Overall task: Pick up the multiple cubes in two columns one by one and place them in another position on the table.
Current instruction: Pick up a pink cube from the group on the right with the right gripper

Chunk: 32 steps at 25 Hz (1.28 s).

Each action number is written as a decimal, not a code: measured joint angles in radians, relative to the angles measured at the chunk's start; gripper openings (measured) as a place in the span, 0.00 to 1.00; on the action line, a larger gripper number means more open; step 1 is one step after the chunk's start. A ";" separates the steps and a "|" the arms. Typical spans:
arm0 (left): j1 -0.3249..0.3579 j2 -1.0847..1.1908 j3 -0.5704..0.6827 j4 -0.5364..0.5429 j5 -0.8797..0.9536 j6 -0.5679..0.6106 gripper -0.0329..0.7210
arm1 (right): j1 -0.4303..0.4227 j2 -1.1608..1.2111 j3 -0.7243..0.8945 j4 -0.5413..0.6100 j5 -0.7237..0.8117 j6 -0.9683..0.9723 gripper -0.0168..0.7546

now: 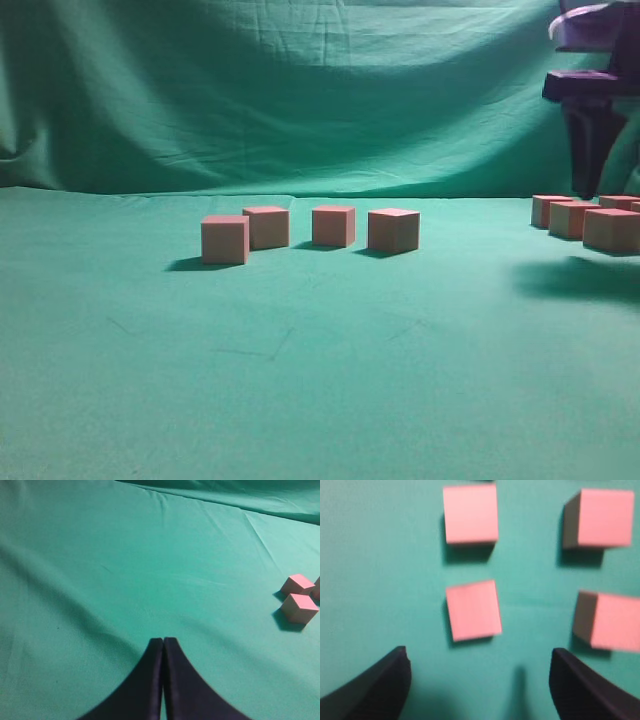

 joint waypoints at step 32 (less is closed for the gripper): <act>0.000 0.000 0.000 0.000 0.000 0.000 0.04 | 0.008 0.083 -0.122 0.012 0.065 -0.007 0.36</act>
